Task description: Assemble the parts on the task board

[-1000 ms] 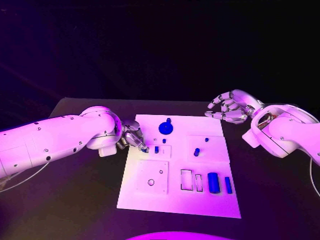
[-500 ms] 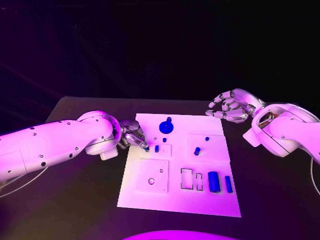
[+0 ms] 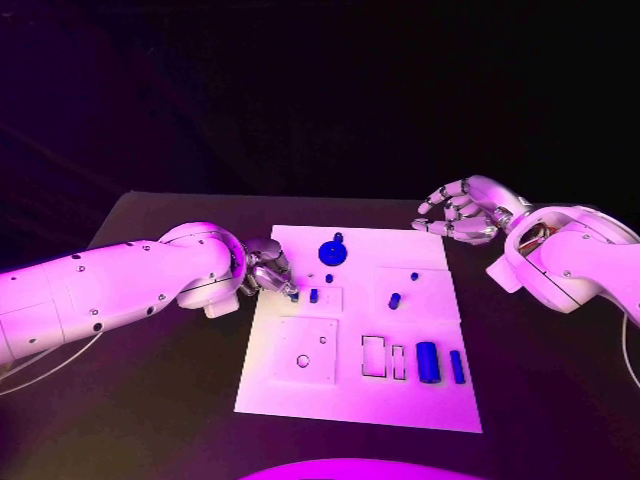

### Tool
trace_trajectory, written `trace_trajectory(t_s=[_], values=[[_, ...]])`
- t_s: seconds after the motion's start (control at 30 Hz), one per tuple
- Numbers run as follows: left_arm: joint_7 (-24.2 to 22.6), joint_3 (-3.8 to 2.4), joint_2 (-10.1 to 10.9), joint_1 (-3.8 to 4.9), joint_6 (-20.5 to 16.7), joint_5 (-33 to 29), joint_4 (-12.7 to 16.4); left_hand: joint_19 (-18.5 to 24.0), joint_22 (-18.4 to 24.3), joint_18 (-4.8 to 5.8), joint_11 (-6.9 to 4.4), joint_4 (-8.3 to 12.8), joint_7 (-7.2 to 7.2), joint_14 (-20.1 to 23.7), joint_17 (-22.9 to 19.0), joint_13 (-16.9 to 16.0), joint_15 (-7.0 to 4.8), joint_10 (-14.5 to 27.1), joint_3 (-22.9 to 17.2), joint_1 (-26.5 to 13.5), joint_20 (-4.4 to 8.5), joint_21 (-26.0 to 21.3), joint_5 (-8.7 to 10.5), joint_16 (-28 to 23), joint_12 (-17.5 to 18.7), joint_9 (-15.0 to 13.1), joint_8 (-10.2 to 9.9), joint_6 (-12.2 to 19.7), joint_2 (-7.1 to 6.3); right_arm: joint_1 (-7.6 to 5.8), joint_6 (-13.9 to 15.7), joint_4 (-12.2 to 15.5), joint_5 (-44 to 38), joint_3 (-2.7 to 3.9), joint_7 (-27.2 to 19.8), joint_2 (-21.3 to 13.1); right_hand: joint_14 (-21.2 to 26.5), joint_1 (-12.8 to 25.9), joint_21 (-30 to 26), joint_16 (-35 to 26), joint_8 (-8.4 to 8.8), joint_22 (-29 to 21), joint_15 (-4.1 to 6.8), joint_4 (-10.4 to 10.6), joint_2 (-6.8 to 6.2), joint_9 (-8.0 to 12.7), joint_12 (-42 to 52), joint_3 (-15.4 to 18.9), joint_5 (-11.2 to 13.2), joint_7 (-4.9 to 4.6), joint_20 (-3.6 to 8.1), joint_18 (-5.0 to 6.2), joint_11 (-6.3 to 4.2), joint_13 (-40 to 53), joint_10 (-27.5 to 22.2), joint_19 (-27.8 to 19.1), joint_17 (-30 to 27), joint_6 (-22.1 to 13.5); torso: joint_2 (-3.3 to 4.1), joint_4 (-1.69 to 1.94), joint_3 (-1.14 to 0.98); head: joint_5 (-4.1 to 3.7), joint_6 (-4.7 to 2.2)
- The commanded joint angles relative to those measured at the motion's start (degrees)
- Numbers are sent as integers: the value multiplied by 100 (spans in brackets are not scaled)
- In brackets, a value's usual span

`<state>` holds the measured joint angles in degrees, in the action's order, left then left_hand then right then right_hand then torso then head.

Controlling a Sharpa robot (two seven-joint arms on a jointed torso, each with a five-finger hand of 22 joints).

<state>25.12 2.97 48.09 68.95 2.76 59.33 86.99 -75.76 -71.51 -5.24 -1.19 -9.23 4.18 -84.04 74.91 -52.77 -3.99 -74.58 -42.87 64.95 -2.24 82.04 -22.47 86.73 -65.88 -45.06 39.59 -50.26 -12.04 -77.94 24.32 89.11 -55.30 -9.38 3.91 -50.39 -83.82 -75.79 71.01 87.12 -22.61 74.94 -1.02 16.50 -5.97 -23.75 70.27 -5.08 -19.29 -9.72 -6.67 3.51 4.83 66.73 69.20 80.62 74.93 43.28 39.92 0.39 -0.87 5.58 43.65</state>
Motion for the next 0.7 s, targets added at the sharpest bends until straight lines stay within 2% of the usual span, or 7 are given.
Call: trace_trajectory(t_s=[0.03,0.37,0.7], values=[[-21,-6,-29,-3,233,113,-25,-51,-10,99,15,999,-76,-422,854,8,-27,-38,-974,32,-7,31,-33,18,-3,-2,19,-121,32,3,-60,12,-43,1,-43,-2,-458,5,-8,-35,-23,419,38,21,12,14,4,-1,-24,8,3,68,7,9,-4,-35,908,-26,2,-6,-3,-5,8],[79,-14,-61,-3,687,116,-80,-56,-16,100,13,1004,-77,-424,861,13,-29,-39,-978,33,-4,35,-34,21,2,-1,18,-124,25,3,-62,10,-43,1,-39,-6,-458,5,-8,-35,-23,419,38,21,12,14,4,-1,-24,8,3,68,7,9,-4,-35,908,-26,0,2,1,-26,0],[115,-25,-82,-3,747,100,-118,-61,-24,101,9,1014,-81,-425,862,15,-33,-45,-990,36,1,39,-56,22,7,-2,19,-135,11,3,-57,5,-43,1,-44,-2,-458,5,-8,-35,-23,419,38,21,12,14,4,-1,-24,8,3,68,7,9,-4,-35,908,-26,0,6,4,-25,-3]])
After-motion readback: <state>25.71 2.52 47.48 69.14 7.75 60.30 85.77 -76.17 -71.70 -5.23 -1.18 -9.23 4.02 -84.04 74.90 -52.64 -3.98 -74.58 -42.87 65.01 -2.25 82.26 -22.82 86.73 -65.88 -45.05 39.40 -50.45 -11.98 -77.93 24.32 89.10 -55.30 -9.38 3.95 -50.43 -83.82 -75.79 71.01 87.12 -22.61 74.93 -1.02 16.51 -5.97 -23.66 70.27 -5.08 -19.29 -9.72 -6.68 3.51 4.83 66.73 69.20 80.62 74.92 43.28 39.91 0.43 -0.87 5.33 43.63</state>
